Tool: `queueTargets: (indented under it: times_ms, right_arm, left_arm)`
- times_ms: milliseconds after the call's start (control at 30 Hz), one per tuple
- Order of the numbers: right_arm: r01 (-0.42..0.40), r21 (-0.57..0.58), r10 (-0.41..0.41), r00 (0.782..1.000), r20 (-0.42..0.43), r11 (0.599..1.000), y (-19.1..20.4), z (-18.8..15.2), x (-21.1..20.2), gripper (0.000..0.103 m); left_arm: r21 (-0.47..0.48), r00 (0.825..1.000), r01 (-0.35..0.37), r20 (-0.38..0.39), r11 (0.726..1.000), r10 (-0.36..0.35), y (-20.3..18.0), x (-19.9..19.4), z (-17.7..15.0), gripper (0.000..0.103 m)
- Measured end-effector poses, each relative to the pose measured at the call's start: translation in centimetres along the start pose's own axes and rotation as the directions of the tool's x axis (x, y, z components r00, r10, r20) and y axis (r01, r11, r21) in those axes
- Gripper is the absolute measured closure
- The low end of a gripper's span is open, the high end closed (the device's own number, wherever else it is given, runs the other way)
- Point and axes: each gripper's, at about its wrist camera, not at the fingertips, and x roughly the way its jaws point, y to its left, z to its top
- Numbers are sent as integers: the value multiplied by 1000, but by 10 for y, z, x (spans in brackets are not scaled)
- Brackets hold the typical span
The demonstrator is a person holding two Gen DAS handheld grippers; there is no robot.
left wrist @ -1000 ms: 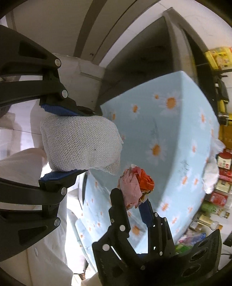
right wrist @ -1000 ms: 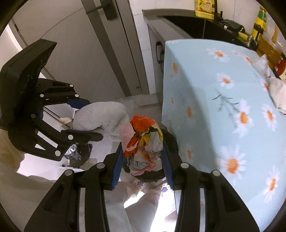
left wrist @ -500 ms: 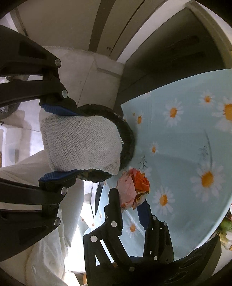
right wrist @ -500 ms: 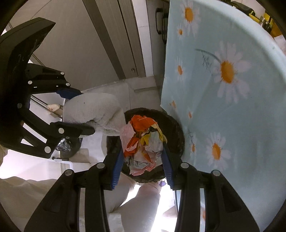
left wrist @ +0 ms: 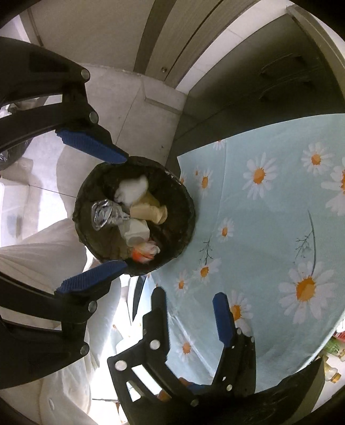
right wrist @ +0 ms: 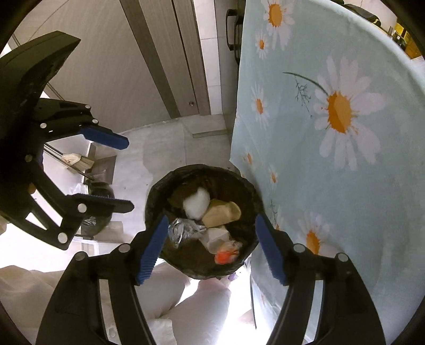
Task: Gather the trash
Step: 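Open both tools to drop the mesh bundle and wrapper into the bin, then move both open tools back over the cloth toward the plastic items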
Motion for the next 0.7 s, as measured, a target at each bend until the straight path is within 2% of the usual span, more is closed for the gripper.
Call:
queueTargets:
  times_ms: [267, 700]
  right_arm:
    - [1, 17, -2, 1000, 31, 1000, -1, 1, -30, 30]
    - [-77, -12, 77, 990, 122, 997, -3, 12, -99, 26]
  left_arm:
    - [-4, 1000, -17, 17, 1000, 17, -5, -20, 7, 29]
    - [-10, 996, -51, 67, 999, 52, -22, -57, 25, 29]
